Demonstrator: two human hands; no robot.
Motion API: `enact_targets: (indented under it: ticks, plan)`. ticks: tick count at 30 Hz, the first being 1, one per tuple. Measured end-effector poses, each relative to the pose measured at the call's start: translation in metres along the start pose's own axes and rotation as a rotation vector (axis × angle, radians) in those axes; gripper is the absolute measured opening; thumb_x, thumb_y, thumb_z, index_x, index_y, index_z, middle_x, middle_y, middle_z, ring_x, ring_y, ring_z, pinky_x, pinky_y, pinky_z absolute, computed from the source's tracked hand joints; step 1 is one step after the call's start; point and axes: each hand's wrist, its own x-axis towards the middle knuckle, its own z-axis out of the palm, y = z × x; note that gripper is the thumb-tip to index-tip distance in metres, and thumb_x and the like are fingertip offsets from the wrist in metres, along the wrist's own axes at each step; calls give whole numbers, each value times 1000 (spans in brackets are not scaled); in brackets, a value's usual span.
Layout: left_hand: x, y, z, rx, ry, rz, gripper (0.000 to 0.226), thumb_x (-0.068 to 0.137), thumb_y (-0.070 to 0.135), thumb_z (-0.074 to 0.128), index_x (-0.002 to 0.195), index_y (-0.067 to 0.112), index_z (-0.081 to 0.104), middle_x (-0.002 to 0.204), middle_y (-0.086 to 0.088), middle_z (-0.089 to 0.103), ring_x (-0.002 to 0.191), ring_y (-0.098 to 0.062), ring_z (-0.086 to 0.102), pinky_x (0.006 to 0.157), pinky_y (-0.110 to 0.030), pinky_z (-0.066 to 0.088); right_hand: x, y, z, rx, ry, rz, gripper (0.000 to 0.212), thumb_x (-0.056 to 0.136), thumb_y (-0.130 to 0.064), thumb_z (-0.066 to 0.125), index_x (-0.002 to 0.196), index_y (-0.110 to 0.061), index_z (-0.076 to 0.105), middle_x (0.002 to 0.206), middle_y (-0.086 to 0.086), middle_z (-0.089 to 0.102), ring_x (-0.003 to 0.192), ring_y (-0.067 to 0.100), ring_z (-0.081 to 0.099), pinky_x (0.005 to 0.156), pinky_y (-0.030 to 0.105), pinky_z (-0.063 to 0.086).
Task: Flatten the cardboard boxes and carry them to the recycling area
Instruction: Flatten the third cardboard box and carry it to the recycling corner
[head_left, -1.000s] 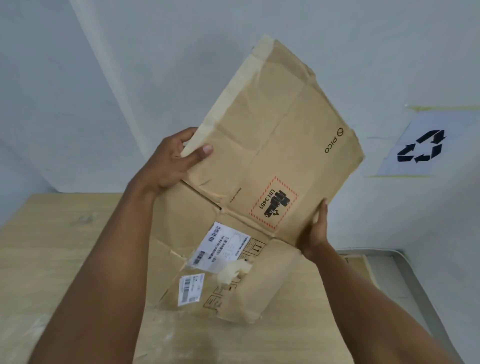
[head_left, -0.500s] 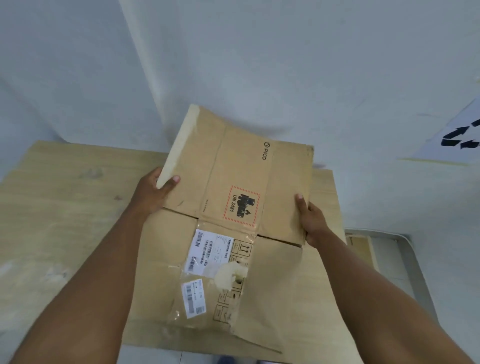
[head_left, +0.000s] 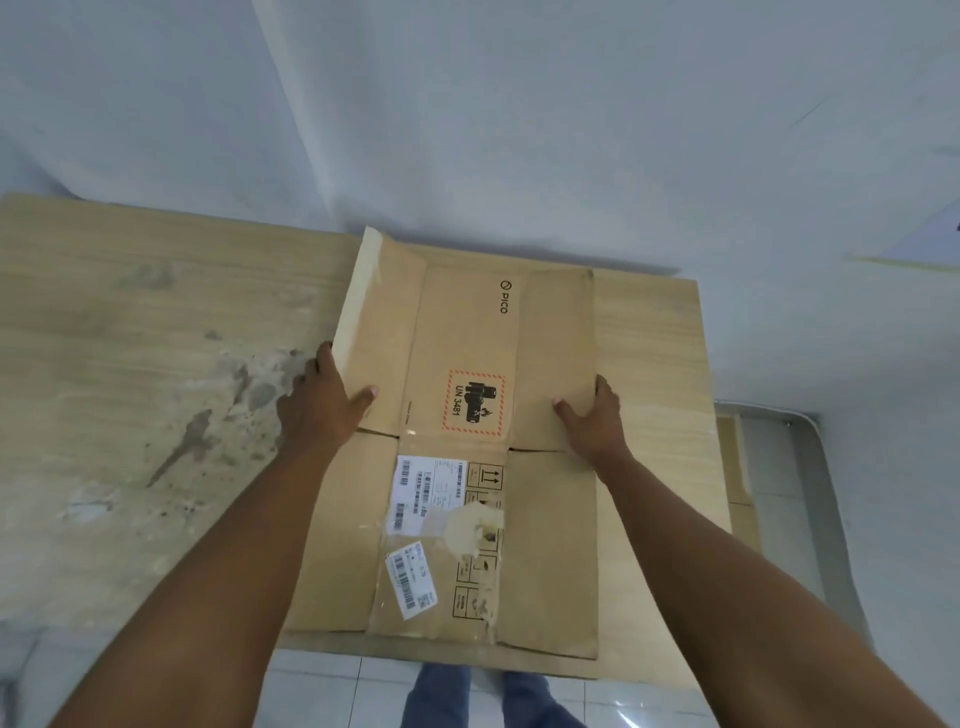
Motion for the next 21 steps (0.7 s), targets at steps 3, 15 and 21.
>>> enact_targets:
  ticks: [3,15,21]
  plan:
    - [-15,-1,5,226,151,141,94,81,44,73,154,14,22,156,-17,29,143,-39,29,114,-62,20,-21,8,10,-382,131,-104,96,87,-41,69,158,-11,11,161,14,20,148,36,21,118,54,25]
    - [-161,-8,102,154,13,577,76,98,53,44,157,9,23,166,-8,14,155,-23,6,122,-54,11,-145,80,90,-730,-95,-561,76,101,-59,31,161,-17,11,169,2,3,156,18,-3,125,51,9]
    - [-168,-14,108,168,29,553,79,98,56,40,158,9,18,167,-7,12,155,-24,6,122,-55,13,-145,86,91,-845,-79,-604,82,99,-62,29,161,-15,4,169,3,-5,156,21,-6,124,52,9]
